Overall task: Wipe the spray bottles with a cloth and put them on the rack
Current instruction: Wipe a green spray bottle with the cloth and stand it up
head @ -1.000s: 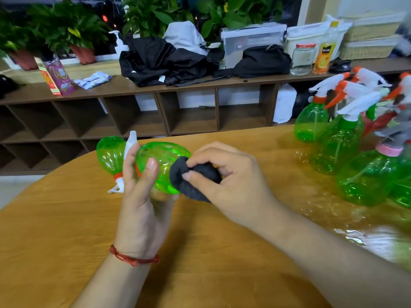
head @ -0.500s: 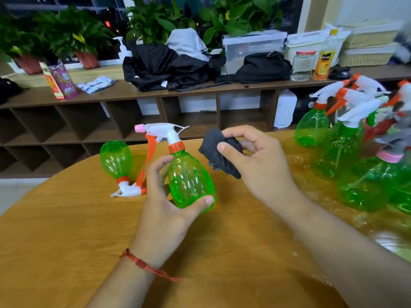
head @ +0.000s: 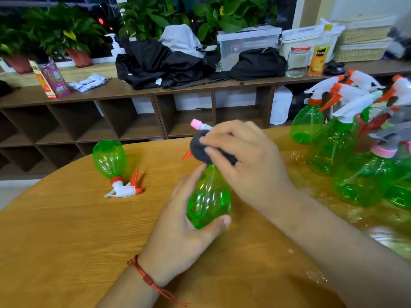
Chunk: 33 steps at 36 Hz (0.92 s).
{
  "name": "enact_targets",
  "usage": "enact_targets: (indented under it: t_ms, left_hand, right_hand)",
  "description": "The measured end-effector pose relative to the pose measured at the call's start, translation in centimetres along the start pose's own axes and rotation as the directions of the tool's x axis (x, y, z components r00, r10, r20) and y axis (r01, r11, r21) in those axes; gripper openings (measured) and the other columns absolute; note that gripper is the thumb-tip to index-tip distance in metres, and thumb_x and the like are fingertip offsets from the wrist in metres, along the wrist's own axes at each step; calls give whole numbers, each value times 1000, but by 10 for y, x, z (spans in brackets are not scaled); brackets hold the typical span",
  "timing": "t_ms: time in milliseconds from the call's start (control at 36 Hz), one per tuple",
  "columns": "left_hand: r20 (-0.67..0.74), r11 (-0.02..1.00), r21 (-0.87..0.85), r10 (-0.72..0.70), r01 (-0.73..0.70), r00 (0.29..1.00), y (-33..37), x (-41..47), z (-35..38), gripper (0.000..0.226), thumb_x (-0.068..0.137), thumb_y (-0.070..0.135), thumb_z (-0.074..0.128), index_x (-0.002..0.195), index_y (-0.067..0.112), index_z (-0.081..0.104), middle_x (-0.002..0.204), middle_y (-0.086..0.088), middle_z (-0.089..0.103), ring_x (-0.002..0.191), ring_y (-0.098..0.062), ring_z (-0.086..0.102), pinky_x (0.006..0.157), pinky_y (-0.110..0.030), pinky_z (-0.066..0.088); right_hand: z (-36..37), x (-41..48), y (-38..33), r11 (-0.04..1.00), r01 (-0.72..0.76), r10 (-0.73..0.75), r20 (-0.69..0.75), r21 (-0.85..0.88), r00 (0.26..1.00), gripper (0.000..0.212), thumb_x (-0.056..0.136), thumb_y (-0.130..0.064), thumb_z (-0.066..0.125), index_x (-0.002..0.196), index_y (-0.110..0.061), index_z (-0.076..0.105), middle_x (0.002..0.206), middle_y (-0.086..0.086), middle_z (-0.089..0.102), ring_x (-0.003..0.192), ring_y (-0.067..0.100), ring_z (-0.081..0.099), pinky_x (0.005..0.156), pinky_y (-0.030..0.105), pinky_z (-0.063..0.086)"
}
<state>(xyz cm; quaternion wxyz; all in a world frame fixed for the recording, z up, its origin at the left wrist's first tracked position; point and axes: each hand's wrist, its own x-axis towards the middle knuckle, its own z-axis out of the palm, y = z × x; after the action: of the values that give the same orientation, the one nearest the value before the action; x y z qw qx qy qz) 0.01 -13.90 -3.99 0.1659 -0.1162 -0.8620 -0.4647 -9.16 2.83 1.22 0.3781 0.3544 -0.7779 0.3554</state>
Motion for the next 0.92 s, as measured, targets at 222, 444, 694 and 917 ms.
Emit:
enact_targets:
  t_ms: [222,444,694,917]
  left_hand:
    - [23,998,56,2,-3,1000,1,1,-1,94,82,25,92,158,47,42,152,25,48,147,-3,44,117,-12,33]
    - [-12,997,71,26,-25,1000,-2,1,0,91,82,20,93,157,39,44,155,22,46,150,-4,41,118,-11,29]
    - [43,999,29,-24,22,999,4,0,3,91,84,24,91,159,41,42,153,27,46,149,-1,41,117,-11,32]
    - [22,999,18,-43,43,999,8,-1,2,92,83,24,92,157,47,43,151,26,49,146,0,44,116,-15,36]
  right_hand:
    - [-17,12,15,989,-139,138,-23,-51,990,19,99,-17,72,117,-19,79,116,-5,71,107,20,64,92,39,54]
    - [-1,6,1,999,32,-34,56,25,998,16,98,-14,75,113,-15,81,116,-3,73,102,23,64,92,32,51]
    - [-5,6,5,1000,8,-9,41,9,999,17,98,-13,74,114,-16,81,118,-4,73,106,22,63,95,32,50]
    - [-15,11,18,995,-94,95,-42,15,995,18,99,-12,72,116,-15,79,118,-2,71,108,22,65,93,42,53]
